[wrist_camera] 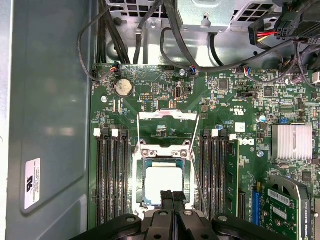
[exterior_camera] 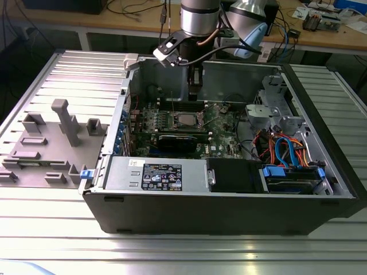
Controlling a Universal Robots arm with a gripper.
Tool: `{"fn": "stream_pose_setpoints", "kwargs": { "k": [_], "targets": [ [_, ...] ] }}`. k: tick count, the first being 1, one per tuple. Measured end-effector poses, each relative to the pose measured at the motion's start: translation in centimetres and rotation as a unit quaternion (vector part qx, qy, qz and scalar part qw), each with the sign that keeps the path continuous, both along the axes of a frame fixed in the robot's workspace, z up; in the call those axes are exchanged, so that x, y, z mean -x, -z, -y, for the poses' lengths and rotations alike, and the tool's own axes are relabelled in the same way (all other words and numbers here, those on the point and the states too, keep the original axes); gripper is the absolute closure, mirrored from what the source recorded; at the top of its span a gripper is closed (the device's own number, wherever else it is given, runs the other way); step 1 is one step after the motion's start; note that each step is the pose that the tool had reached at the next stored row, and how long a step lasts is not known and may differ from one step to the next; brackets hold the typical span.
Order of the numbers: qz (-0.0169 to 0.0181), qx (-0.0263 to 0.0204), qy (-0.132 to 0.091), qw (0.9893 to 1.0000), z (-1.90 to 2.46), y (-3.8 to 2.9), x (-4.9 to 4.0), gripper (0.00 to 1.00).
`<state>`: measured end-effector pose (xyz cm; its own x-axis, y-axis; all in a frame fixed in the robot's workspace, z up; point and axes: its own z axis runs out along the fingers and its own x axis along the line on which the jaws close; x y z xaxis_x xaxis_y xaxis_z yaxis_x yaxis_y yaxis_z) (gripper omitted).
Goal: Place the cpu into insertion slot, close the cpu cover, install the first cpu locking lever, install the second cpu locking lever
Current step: 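Close the cpu cover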
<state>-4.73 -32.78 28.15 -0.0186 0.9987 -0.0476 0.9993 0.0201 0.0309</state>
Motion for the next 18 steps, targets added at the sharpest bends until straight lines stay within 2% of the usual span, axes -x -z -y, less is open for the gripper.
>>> {"fn": "stream_pose_setpoints", "kwargs": {
  "k": [10,18],
  "targets": [
    [0.0000,0.0000,0.000,1.0000,-0.01,-0.08,-0.28,0.89],
    [0.0000,0.0007,0.000,1.0000,-0.02,-0.84,-0.28,0.89]
  ]
}}
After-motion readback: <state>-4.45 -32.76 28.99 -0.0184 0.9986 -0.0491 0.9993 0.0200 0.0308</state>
